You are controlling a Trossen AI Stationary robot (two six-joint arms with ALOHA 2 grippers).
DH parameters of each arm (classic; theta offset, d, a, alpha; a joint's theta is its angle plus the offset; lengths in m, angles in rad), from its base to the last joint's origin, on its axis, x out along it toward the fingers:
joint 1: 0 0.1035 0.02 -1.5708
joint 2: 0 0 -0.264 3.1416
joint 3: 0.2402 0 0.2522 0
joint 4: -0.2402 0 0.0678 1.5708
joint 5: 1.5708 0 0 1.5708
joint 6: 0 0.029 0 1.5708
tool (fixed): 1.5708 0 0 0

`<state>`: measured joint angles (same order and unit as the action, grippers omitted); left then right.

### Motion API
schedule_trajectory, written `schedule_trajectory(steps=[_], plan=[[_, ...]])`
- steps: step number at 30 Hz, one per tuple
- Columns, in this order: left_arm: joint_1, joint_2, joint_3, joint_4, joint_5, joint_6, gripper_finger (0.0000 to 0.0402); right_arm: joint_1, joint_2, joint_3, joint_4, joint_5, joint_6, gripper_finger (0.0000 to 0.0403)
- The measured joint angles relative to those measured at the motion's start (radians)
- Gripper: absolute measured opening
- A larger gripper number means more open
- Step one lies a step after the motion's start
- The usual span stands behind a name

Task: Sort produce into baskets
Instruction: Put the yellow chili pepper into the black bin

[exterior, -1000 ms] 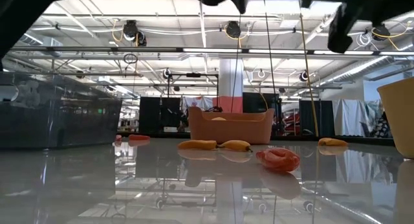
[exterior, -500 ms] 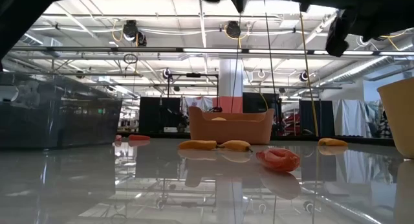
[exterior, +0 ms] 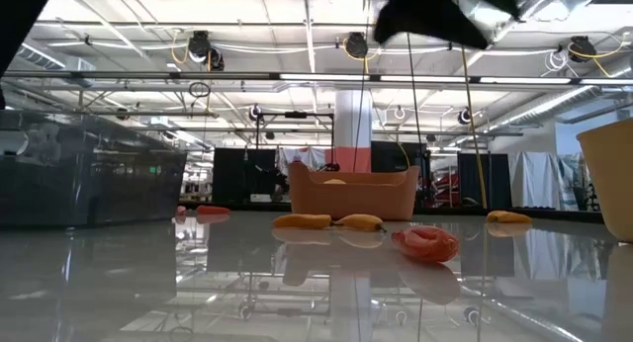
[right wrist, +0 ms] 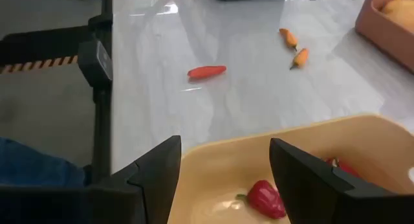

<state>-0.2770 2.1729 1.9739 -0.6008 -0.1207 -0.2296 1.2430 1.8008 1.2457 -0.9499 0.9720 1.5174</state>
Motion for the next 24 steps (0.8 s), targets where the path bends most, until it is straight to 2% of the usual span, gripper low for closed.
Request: schedule_trajectory(steps=[4, 6, 12, 18, 24], plan=[[-0.01, -0.006, -0.001, -0.204, -0.128, -0.048, 0.0194, -0.006, 0.043, 0.0, 0.012, 0.057, -0.084, 0.0226], [-0.013, -0.006, -0.001, -0.274, -0.158, -0.08, 0.0194, -0.009, 0.054, 0.0, 0.012, 0.099, -0.135, 0.0226], [0.0, -0.006, -0.02, -0.333, -0.145, -0.104, 0.0194, -0.024, 0.053, 0.0, 0.01, 0.071, -0.28, 0.0226], [0.027, -0.008, -0.083, -0.389, -0.087, -0.098, 0.0194, -0.031, 0.011, 0.0, -0.033, -0.01, -0.268, 0.0226], [0.055, -0.061, -0.196, -0.393, -0.08, -0.103, 0.0194, -0.027, -0.062, 0.0, -0.147, -0.012, -0.261, 0.0226]])
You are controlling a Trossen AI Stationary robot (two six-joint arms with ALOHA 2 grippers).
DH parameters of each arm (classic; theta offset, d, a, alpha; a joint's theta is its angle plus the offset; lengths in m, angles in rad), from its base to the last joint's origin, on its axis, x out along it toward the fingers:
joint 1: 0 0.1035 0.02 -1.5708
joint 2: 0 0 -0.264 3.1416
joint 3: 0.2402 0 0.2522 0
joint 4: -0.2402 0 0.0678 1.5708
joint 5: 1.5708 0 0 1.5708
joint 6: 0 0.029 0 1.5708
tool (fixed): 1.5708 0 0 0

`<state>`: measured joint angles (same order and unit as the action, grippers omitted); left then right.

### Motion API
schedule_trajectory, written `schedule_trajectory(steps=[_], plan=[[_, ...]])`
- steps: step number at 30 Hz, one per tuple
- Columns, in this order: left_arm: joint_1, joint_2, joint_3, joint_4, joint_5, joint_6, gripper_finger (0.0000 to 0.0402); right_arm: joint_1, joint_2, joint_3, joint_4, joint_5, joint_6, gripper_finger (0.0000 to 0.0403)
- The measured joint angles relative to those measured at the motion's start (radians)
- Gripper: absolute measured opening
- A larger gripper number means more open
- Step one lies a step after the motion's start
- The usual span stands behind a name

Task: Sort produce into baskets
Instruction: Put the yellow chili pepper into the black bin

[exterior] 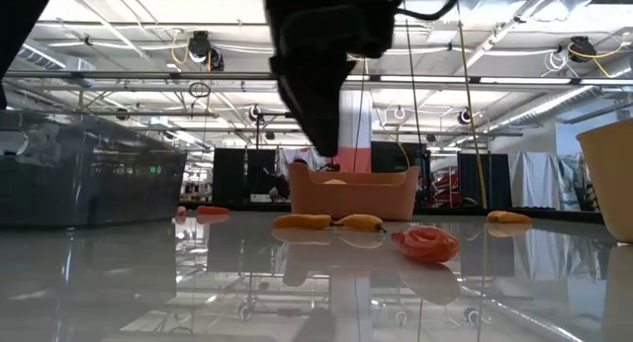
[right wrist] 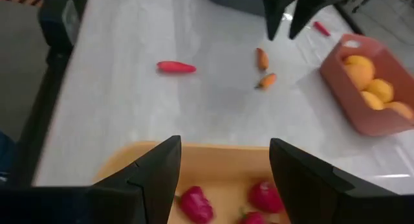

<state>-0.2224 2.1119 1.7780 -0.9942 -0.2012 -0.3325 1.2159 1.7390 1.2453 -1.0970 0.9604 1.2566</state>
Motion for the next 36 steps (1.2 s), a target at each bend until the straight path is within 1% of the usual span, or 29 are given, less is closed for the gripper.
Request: schedule_trajectory(steps=[2, 4, 5, 8, 9, 11, 13, 15, 19, 22, 24, 27, 29, 31, 34, 36], plan=[[0.011, -0.037, -0.07, 0.057, 0.0, -0.003, 0.0193, -0.008, -0.023, 0.0, -0.053, -0.002, 0.015, 0.0226], [0.021, -0.099, -0.166, 0.126, 0.001, -0.003, 0.0189, -0.031, -0.047, 0.0, -0.102, -0.016, 0.015, 0.0226], [0.029, -0.131, -0.218, 0.189, 0.007, -0.003, 0.0185, -0.04, -0.056, 0.0, -0.133, -0.018, 0.007, 0.0225], [0.061, -0.22, -0.372, 0.405, 0.073, -0.012, 0.0174, -0.071, -0.096, -0.015, -0.204, -0.017, -0.041, 0.0215], [0.072, -0.24, -0.416, 0.468, 0.099, -0.016, 0.017, -0.079, -0.121, -0.035, -0.205, -0.015, -0.077, 0.021], [0.088, -0.253, -0.487, 0.561, 0.119, -0.028, 0.0163, -0.105, -0.189, -0.09, -0.194, -0.015, -0.129, 0.0196], [0.097, -0.262, -0.527, 0.584, 0.134, -0.029, 0.0159, -0.136, -0.279, -0.168, -0.15, 0.001, -0.163, 0.018], [0.099, -0.264, -0.549, 0.601, 0.15, -0.029, 0.0157, -0.168, -0.39, -0.26, -0.082, 0.002, -0.214, 0.0164], [0.096, -0.262, -0.561, 0.605, 0.148, -0.013, 0.0157, -0.237, -0.648, -0.448, 0.163, -0.02, -0.378, 0.0136], [0.095, -0.263, -0.561, 0.627, 0.148, 0.025, 0.0157, -0.289, -0.817, -0.579, 0.461, -0.095, -0.565, 0.0122], [0.096, -0.252, -0.56, 0.626, 0.146, 0.032, 0.0157, -0.313, -0.897, -0.666, 0.693, -0.163, -0.704, 0.0114], [0.096, -0.238, -0.561, 0.616, 0.145, 0.033, 0.0157, -0.339, -0.961, -0.782, 1.006, -0.296, -0.874, 0.0099], [0.096, -0.229, -0.558, 0.631, 0.145, 0.033, 0.0157, -0.35, -0.974, -0.835, 1.115, -0.359, -0.907, 0.0082], [0.091, -0.223, -0.559, 0.602, 0.145, 0.032, 0.0157, -0.356, -0.975, -0.866, 1.146, -0.387, -0.905, 0.0058], [0.089, -0.212, -0.559, 0.606, 0.145, 0.031, 0.0157, -0.358, -0.974, -0.894, 1.14, -0.39, -0.873, 0.0017], [0.088, -0.213, -0.56, 0.614, 0.145, 0.031, 0.0157, -0.357, -0.974, -0.901, 1.14, -0.391, -0.857, 0.0005]])
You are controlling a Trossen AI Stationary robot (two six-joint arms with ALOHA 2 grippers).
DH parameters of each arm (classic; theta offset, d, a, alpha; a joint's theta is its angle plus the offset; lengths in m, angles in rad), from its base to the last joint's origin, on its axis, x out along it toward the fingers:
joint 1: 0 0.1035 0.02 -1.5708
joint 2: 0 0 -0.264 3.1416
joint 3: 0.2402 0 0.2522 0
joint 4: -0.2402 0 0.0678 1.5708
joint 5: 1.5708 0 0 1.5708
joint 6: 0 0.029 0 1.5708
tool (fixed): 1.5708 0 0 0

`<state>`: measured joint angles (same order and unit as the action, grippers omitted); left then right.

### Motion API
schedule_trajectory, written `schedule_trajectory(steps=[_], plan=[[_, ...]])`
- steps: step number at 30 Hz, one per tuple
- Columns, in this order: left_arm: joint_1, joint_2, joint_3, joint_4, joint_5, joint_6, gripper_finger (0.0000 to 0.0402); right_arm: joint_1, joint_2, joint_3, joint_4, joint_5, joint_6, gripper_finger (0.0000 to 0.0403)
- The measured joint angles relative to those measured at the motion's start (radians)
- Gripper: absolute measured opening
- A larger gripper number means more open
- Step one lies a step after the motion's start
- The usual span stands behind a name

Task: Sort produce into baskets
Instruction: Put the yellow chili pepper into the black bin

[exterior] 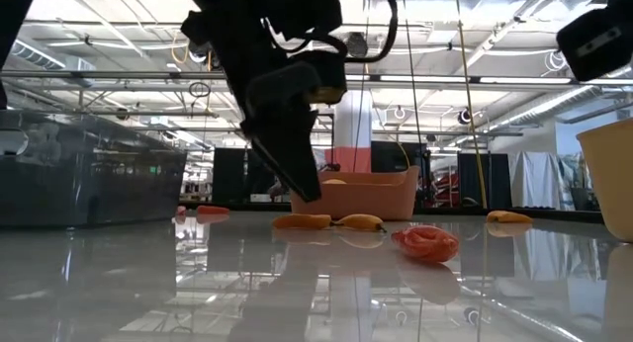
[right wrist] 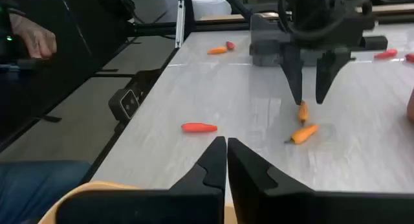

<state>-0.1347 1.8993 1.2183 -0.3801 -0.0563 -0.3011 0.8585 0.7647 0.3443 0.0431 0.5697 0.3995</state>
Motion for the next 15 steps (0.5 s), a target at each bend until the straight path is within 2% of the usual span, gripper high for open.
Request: schedule_trajectory(steps=[15], plan=[[-0.013, -0.001, -0.003, -0.061, 0.0, -0.028, 0.0157, 0.001, 0.0, -0.002, -0.014, 0.0, 0.034, 0.0003]])
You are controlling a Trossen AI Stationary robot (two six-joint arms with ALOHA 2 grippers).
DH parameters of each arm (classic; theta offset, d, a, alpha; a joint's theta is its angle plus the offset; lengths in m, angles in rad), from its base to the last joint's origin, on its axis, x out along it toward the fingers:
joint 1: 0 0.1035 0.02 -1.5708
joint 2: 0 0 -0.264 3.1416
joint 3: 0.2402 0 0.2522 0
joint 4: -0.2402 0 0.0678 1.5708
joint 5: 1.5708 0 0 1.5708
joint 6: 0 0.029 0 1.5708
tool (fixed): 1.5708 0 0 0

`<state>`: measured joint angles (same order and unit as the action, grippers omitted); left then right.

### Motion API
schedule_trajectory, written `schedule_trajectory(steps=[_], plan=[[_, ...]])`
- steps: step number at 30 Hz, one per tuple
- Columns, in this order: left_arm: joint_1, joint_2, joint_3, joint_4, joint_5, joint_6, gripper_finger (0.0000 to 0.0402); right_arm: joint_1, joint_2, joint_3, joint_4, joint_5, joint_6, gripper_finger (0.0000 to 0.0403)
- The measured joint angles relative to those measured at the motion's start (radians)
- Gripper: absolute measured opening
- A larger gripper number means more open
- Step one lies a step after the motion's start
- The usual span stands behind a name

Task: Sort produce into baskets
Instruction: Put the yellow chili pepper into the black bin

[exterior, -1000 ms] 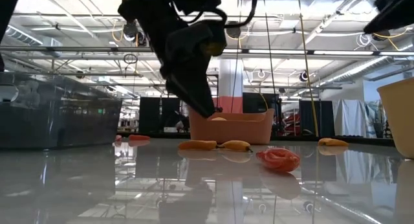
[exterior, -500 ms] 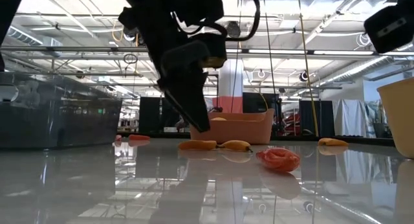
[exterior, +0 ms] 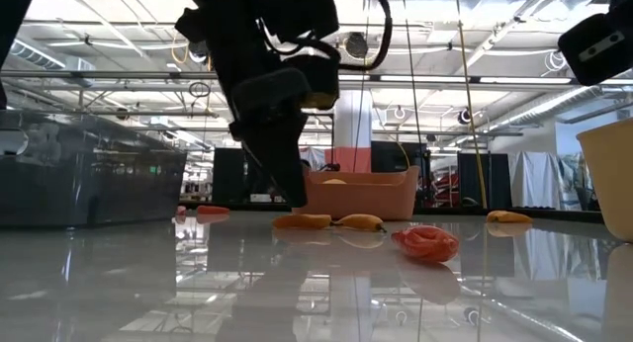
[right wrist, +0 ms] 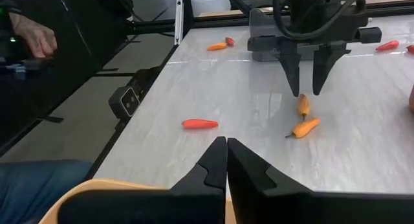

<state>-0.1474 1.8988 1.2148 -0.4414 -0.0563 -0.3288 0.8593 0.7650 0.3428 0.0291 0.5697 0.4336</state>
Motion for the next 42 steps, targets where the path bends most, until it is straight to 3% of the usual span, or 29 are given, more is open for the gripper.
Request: schedule_trajectory(steps=[8, 23, 37, 42], plan=[[-0.007, 0.006, -0.07, 0.052, 0.0, -0.032, 0.0156, 0.0, 0.0, 0.0, -0.001, 0.0, 0.011, 0.0003], [-0.011, 0.006, -0.075, 0.054, -0.008, -0.038, 0.0152, 0.0, 0.0, 0.0, -0.002, 0.0, 0.015, 0.0003], [-0.011, -0.023, -0.065, 0.01, 0.004, -0.059, 0.0015, 0.0, 0.0, 0.0, -0.003, 0.0, 0.026, 0.0004], [-0.01, -0.123, -0.012, -0.087, 0.004, -0.09, 0.001, 0.0, 0.0, 0.001, -0.003, 0.0, 0.026, 0.0004]])
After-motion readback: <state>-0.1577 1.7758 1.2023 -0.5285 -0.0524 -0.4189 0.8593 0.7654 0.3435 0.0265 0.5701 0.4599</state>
